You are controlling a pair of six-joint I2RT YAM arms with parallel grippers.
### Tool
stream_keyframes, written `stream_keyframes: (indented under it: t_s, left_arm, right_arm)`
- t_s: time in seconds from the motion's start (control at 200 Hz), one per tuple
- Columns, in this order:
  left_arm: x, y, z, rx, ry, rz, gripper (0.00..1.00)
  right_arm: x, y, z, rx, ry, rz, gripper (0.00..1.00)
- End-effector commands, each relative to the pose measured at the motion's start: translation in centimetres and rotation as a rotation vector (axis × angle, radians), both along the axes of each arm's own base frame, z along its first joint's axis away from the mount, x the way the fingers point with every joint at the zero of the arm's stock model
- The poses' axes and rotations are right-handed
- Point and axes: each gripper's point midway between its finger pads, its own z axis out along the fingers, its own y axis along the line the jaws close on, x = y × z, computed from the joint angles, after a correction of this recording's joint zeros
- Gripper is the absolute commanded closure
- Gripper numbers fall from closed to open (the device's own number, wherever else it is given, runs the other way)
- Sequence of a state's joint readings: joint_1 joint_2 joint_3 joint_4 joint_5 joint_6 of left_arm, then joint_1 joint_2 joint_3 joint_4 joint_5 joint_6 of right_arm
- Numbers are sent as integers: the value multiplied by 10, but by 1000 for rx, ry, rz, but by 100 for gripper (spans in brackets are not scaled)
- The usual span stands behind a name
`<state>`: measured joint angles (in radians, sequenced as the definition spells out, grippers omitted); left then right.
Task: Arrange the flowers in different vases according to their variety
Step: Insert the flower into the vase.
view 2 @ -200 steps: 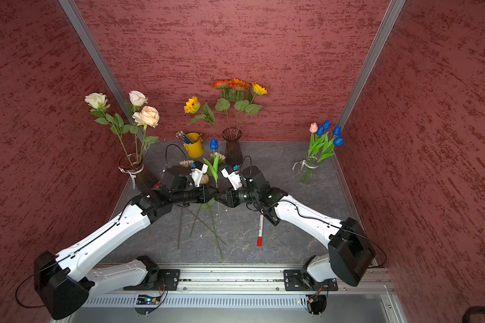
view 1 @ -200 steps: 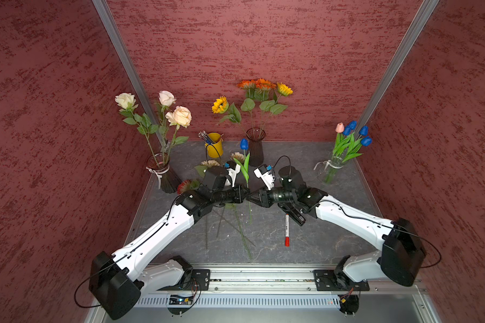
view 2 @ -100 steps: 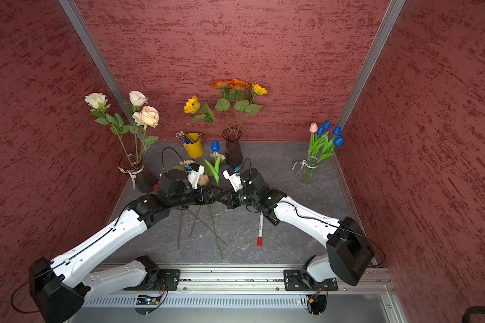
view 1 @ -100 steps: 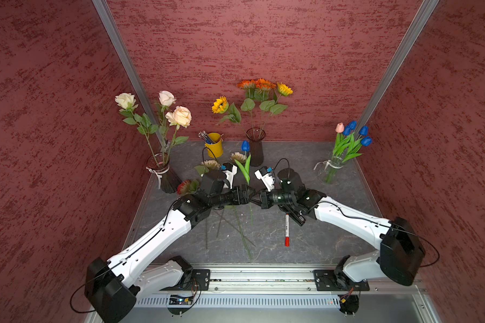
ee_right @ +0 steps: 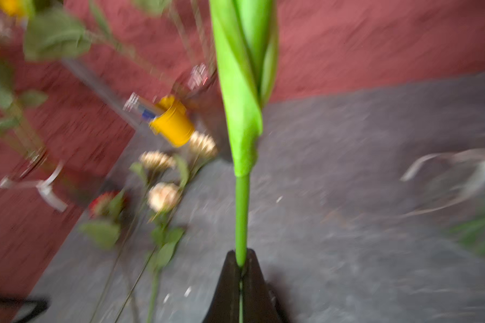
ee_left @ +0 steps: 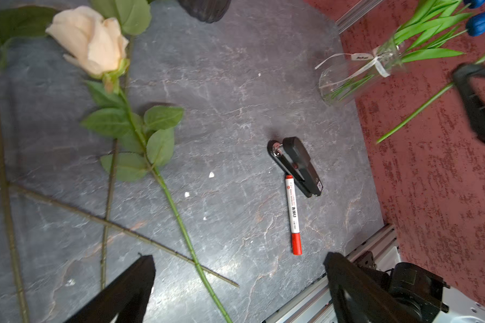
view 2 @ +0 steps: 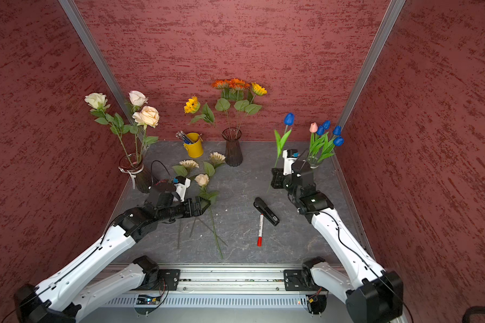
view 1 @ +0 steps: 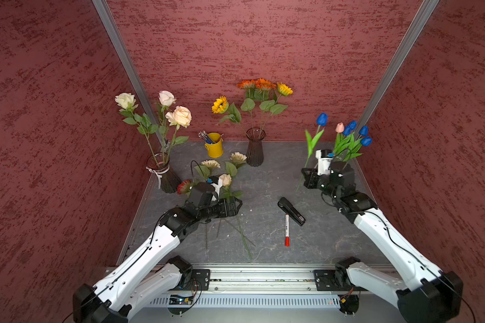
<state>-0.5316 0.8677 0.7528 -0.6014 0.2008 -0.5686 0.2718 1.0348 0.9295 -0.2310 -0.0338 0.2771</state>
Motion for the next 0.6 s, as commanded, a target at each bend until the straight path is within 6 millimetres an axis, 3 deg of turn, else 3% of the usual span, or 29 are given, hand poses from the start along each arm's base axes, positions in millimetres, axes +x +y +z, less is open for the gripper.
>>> stream_keyframes:
  t_s: [0.0,0.1,0.23,0.406,0.596]
  left_arm:
    - [-3,8,-2,-22,17,13,1]
    - [-4,15,-2,-13,26,27,0]
    - [-4,18,-4,-10,36,37,0]
    - [-5,22,-3,3,42,45,0]
    - [-6,31,0,32,43,63,0]
  right_arm:
    - [19,-72,41,-204,-188,-297,100]
    - [34,-118,60,-198,-280,-437,100]
    - [65,-166,66,-148,-291,-519,100]
    - [94,-204,65,-117,-312,-561,100]
    - [119,-216,38,-86,-253,-531,100]
